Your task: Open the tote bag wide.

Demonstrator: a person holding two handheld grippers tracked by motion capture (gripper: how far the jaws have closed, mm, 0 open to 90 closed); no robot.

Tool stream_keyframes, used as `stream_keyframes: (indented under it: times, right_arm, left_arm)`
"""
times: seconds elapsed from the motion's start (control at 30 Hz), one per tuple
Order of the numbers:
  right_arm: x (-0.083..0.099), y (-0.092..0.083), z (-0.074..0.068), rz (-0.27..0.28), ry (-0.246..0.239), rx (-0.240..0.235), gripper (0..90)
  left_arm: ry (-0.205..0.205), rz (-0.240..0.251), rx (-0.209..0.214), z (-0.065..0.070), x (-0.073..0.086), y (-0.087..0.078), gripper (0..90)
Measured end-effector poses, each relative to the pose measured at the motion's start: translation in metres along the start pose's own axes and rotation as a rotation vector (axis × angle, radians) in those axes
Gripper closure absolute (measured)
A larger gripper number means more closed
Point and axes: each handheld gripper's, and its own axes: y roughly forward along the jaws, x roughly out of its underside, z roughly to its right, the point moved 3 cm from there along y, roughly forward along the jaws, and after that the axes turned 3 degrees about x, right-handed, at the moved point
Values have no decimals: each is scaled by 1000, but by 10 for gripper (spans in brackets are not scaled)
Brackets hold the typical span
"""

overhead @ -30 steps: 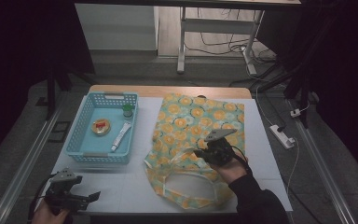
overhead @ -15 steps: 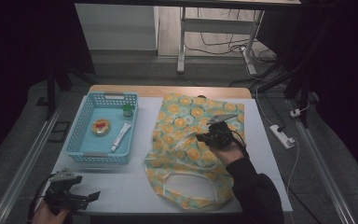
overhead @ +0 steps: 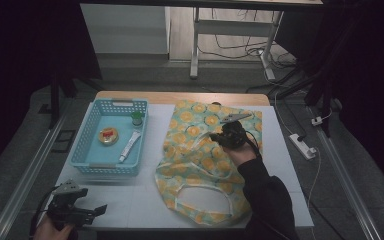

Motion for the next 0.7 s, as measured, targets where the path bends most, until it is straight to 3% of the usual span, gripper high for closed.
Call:
stream_keyframes:
  times: [0.23,0.4,0.7]
  right_arm:
    - [8,21,13,-8,18,30,880]
    - [18,33,20,-42,16,58,879]
    - [36,48,28,-115,32,60,842]
  left_arm:
    - [0,2,5,0,0,-1,12]
    - [2,2,4,0,0,0,12]
    - [5,-1,4,0,0,0,12]
